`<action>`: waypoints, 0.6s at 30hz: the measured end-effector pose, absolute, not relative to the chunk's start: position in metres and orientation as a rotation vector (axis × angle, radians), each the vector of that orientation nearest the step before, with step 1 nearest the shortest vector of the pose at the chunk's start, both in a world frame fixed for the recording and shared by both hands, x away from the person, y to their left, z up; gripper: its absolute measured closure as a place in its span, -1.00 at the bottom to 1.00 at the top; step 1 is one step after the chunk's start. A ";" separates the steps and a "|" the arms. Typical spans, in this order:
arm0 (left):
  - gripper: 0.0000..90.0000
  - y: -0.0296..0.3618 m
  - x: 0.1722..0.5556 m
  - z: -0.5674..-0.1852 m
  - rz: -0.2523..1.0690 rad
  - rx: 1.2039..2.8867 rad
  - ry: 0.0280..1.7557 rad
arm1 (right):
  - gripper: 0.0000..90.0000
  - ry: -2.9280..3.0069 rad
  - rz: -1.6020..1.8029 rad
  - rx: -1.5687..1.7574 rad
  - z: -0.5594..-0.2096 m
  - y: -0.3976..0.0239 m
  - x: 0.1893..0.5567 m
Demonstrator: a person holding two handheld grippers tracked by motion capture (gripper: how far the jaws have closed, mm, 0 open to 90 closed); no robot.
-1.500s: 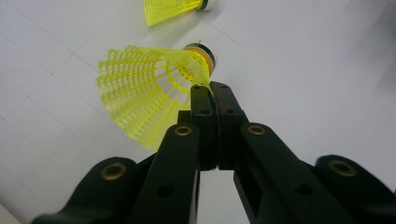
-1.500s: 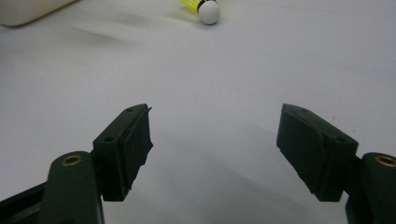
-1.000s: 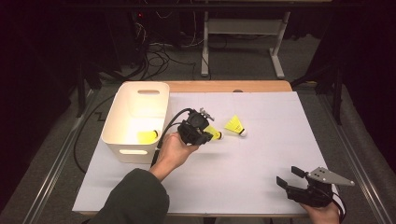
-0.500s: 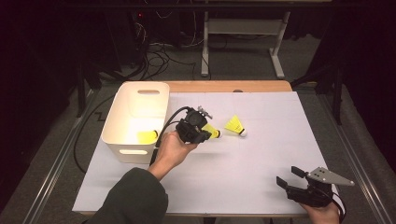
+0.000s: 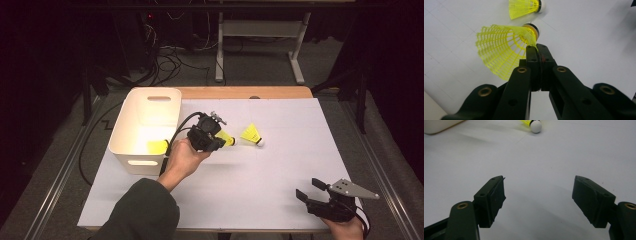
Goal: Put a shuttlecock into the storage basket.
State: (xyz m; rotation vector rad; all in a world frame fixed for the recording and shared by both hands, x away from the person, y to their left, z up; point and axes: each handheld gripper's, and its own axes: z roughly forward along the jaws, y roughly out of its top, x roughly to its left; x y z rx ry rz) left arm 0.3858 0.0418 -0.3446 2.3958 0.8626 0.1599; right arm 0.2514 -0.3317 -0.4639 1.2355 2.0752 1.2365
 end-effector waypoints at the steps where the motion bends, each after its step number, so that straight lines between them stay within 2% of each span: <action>1: 0.98 0.042 0.386 -0.344 0.161 2.396 0.863 | -0.41 2.075 1.237 1.236 -0.464 -0.332 0.251; 18: 0.98 0.045 0.389 -0.340 0.159 2.386 0.871 | -0.41 2.077 1.237 1.233 -0.464 -0.332 0.252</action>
